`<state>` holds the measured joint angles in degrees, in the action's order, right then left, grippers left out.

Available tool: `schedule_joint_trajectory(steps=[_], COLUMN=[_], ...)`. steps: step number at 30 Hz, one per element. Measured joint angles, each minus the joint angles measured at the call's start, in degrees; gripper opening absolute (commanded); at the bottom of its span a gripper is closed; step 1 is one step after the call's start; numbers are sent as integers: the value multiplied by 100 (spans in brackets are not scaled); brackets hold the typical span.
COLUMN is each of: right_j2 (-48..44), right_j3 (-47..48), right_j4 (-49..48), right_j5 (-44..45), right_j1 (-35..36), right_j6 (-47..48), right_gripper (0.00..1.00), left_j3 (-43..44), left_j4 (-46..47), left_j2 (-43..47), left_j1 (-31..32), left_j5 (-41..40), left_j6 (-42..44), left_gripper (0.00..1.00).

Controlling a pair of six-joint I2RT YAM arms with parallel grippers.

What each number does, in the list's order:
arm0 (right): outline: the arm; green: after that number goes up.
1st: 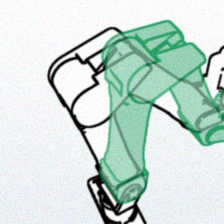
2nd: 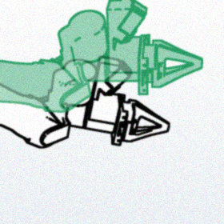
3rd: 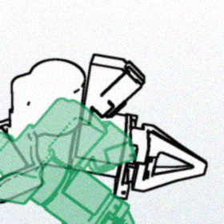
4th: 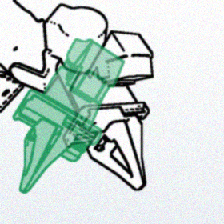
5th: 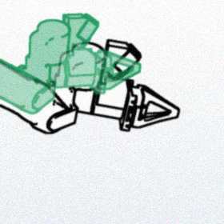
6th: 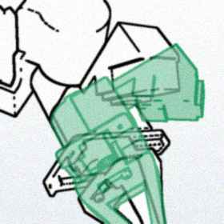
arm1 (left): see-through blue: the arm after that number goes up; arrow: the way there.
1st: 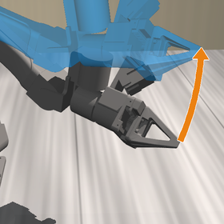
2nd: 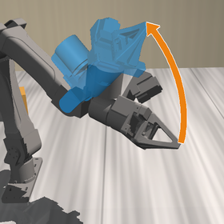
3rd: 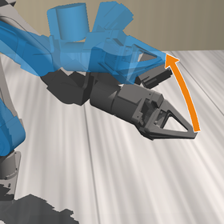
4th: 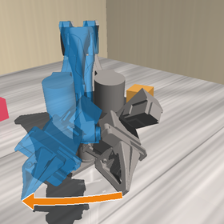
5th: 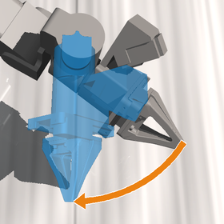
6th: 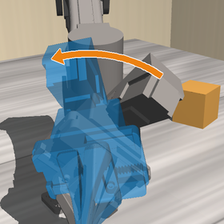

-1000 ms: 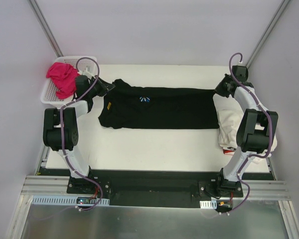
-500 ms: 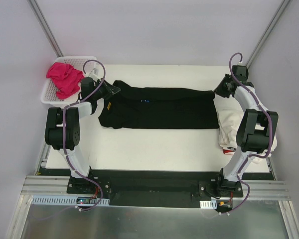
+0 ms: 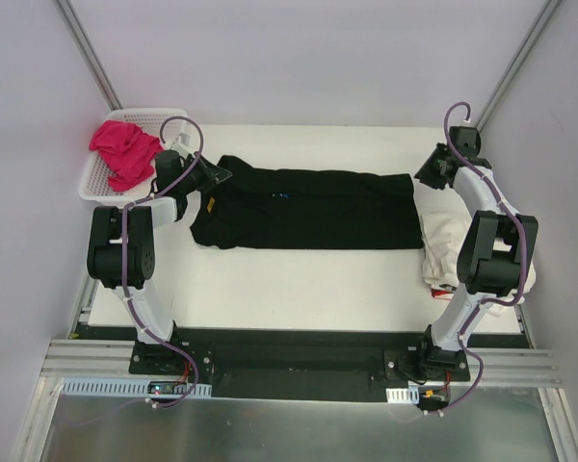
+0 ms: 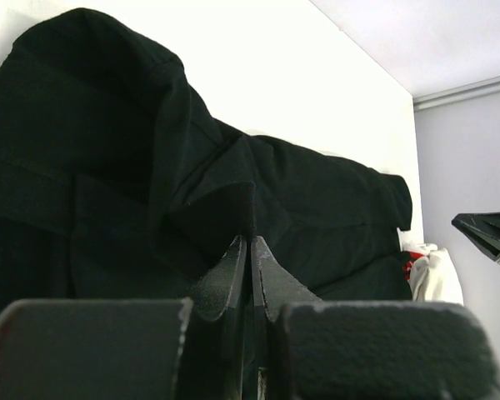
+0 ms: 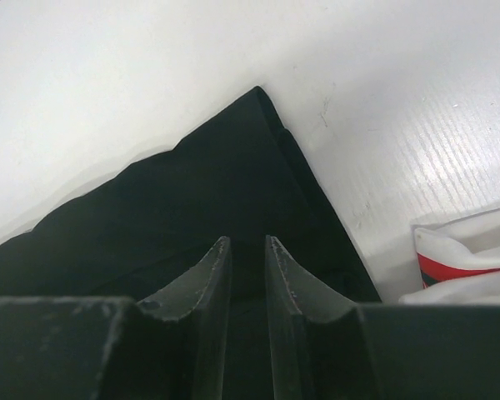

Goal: Fold and stack the t-shirts
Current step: Fold the other side of the tshirt into a rectangle

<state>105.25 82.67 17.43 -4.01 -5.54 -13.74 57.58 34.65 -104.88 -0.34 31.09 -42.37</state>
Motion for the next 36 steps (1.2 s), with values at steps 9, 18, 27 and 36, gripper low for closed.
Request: schedule_joint_trajectory(steps=[9,18,27,36], right_j2=[2,166,111,63], right_j3=[17,409,249,264], right_j4=[-2,-107,-221,-264], right_j5=[-160,-599,-719,-774], right_j1=[221,1119,1108,1182], right_j6=[-105,-258,-341,-365], right_gripper=[23,23,23,15], left_j3=[-214,-850,-1130,-299], left_j4=[-11,-24,-170,-1069], left_j2=[109,678,741,817], left_j1=[0,0,199,260], left_j5=[-4,-7,-37,-234], left_j6=[42,116,256,564], left_gripper=[0,48,99,99])
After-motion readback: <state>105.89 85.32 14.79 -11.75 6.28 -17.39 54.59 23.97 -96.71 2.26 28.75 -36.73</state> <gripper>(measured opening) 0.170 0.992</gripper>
